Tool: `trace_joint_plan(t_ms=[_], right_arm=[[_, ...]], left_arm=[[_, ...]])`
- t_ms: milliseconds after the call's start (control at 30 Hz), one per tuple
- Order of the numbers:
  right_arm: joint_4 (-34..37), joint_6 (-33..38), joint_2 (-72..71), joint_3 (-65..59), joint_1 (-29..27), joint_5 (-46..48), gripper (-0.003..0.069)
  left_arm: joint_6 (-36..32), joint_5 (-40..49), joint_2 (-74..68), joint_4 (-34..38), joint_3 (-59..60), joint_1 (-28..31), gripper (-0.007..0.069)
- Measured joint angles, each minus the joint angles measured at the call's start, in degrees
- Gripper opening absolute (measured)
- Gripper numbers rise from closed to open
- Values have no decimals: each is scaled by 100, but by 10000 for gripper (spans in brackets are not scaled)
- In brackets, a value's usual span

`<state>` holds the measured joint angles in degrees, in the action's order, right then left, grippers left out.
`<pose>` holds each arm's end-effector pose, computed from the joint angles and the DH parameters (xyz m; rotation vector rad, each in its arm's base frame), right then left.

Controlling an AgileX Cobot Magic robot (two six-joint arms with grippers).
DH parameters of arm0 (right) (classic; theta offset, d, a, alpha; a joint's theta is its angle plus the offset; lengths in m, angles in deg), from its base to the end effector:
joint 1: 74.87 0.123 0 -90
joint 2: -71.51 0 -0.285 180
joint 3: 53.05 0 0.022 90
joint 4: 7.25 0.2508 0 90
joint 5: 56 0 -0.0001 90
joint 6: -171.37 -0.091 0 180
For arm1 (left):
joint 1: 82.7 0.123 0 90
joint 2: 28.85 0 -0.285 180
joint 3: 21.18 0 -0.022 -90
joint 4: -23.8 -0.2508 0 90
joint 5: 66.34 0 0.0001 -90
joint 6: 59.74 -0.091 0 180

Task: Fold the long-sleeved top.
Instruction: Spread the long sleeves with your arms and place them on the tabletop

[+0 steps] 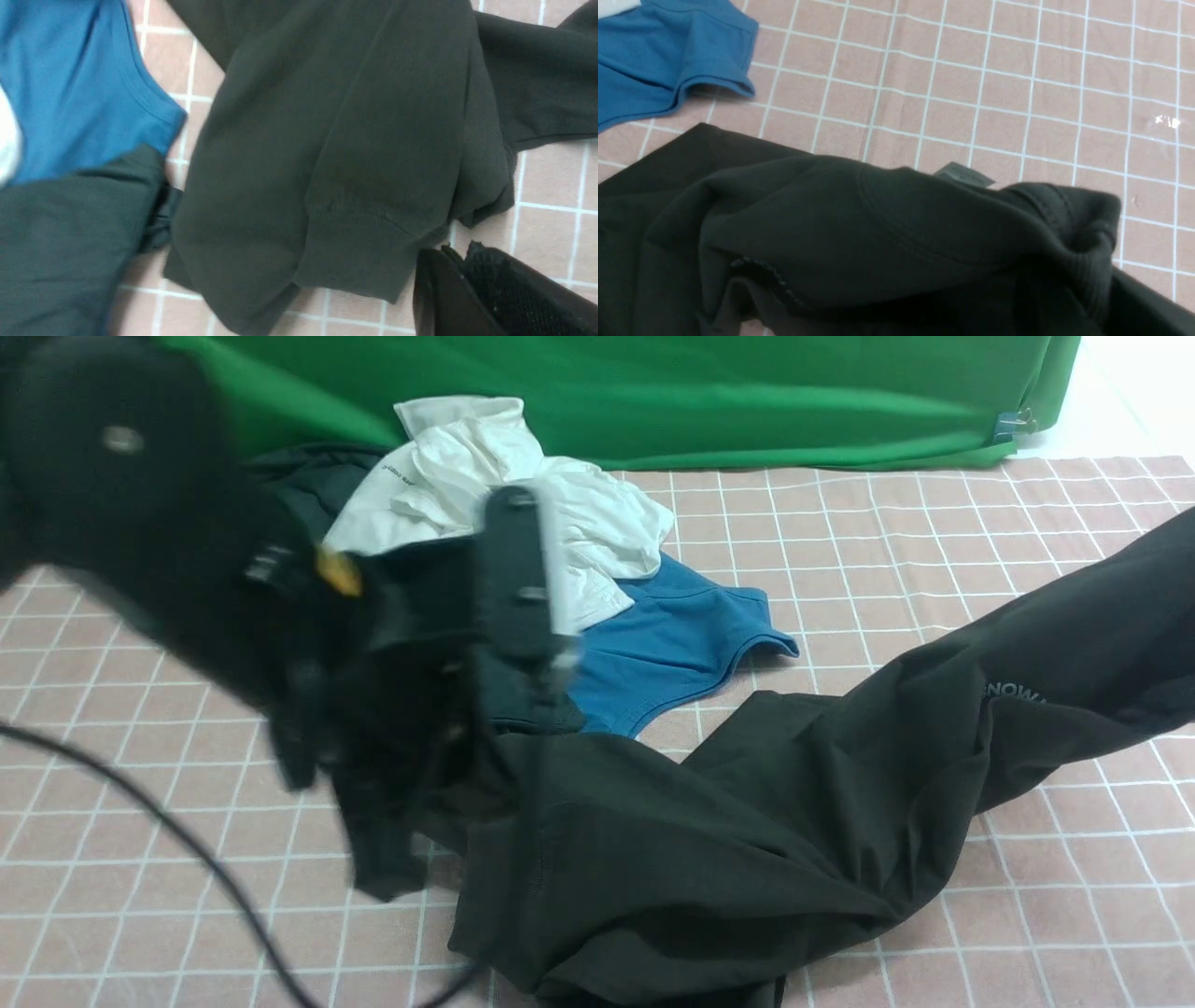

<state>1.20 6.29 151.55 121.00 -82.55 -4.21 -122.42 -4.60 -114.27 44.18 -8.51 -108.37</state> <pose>0.2594 -0.0244 0.3765 -0.0954 2.3902 -0.0034 0.2228 -0.1381 0.3131 1.7611 2.0320 -0.2901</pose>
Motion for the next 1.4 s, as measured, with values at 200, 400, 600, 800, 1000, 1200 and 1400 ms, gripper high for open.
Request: trace_joint_plan(t_ms=[200, 400, 600, 800, 1000, 1200, 1400], right_arm=[[-6, -42, 0, 0, 0, -28, 99], [29, -48, 0, 0, 0, -76, 99], [120, -61, 0, 0, 0, -142, 99], [235, -15, 0, 0, 0, -148, 99], [345, 48, 0, 0, 0, -148, 99], [390, 68, 0, 0, 0, -148, 99], [395, 68, 0, 0, 0, -148, 99]], left_arm=[[-1067, -925, 5, 693, 968, 600, 295], [-2195, -1620, 5, 1005, 1505, 612, 570], [-2792, -2794, -336, 1434, 1667, 619, 636], [-3886, -2333, -948, 2516, 1667, 619, 534], [-3815, -2312, -1209, 2520, 1667, 619, 382], [-3619, -1877, -1120, 2478, 1667, 619, 100], [-3600, -1649, -325, 2498, 1667, 486, 31]])
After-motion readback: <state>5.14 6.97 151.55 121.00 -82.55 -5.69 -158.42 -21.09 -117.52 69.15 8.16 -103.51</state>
